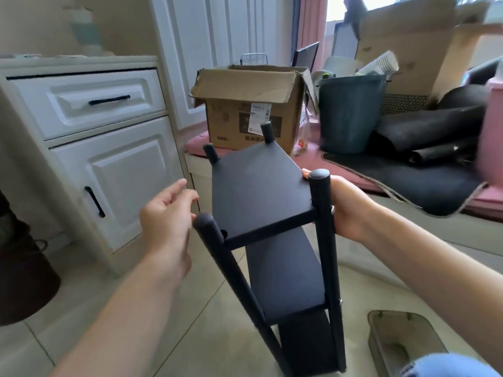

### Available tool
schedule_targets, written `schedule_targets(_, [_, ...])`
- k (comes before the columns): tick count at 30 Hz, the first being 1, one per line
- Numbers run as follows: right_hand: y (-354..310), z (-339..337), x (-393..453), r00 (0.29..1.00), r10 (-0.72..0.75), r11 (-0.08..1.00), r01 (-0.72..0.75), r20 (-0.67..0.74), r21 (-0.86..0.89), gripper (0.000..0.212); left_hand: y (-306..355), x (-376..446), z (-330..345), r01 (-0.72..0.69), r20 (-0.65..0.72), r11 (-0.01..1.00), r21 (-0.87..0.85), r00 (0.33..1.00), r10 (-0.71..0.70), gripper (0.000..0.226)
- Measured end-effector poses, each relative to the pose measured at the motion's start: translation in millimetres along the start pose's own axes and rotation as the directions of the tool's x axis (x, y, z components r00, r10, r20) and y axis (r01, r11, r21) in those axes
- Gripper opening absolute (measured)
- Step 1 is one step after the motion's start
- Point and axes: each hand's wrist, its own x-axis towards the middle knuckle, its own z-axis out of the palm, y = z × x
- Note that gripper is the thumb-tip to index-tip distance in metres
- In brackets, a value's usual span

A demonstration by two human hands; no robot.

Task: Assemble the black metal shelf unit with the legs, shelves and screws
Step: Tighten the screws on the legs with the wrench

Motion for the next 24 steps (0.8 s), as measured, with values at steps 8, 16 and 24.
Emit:
schedule_targets(8, [-11.1, -36.4, 17.9, 0.999, 0.028, 0.999, -0.03, 0.038, 0.035, 0.025, -20.4, -5.6, 51.4, 0.622, 0.499, 0.77, -0.144, 0.717, -0.486, 0.035])
schedule_targets(16, [-31.5, -66.1, 42.2, 0.997, 0.06, 0.998, -0.061, -0.054, -0.018, 0.028, -29.1, -20.3, 95.0, 0.644, 0.536, 0.684, -0.342, 0.732, -0.421, 0.016])
schedule_targets(24, [-33.1, -98.7, 52.0, 0.917, -0.07, 0.998, 0.067, -0.393, -0.022, 0.021, -22.7, -64.3, 118.3, 0.717, 0.599, 0.501, -0.485, 0.69, -0.406, 0.016])
